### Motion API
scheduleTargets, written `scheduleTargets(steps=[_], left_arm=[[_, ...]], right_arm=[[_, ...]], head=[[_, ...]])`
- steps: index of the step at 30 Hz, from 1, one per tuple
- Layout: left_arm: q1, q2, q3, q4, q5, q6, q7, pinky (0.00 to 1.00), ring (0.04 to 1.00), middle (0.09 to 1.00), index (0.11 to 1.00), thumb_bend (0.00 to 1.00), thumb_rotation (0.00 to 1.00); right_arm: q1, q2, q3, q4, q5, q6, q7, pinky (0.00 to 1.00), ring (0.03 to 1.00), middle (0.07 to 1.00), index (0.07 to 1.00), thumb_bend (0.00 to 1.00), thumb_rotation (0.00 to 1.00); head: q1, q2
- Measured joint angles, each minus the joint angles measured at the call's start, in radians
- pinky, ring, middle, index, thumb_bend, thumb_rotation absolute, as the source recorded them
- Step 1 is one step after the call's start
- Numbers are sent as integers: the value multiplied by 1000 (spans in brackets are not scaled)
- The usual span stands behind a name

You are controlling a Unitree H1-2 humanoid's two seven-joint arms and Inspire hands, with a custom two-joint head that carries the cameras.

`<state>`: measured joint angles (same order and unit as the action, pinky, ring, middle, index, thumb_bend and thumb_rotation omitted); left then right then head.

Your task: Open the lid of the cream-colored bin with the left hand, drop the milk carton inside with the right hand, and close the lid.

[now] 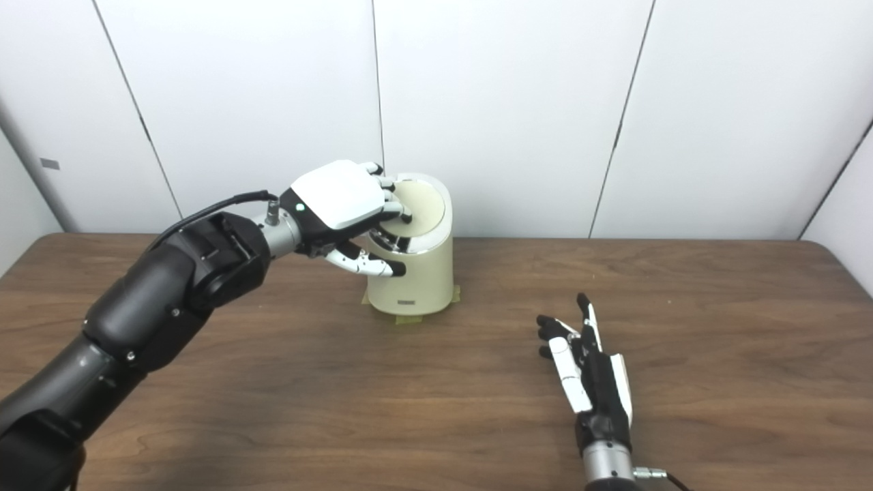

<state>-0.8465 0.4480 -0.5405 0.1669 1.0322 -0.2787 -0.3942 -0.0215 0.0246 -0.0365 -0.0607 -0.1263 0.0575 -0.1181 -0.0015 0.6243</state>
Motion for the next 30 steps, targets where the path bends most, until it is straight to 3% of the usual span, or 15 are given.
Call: scheduleTargets(steps=[13,21,27,30], left_arm=[[-3,3,-33,10,46,-56,45,935,881,811,741,529,1000],[4,3,-16,14,25,-55,46,955,880,817,788,523,996],[69,-33,92,1,-31,-6,74,962,886,851,851,418,966],[114,-92,202,-32,-107,69,120,839,883,879,873,394,925]], right_arm=[[2,6,0,-2,-14,-3,-11,693,775,764,995,448,890],[9,12,1,-11,-16,11,-22,680,761,766,998,450,876],[7,11,0,-10,-13,2,-29,666,756,769,997,447,862],[6,11,-2,-8,-13,-2,-31,664,750,764,987,459,840]], head=[[-6,6],[-5,2],[-11,0],[-9,-5]])
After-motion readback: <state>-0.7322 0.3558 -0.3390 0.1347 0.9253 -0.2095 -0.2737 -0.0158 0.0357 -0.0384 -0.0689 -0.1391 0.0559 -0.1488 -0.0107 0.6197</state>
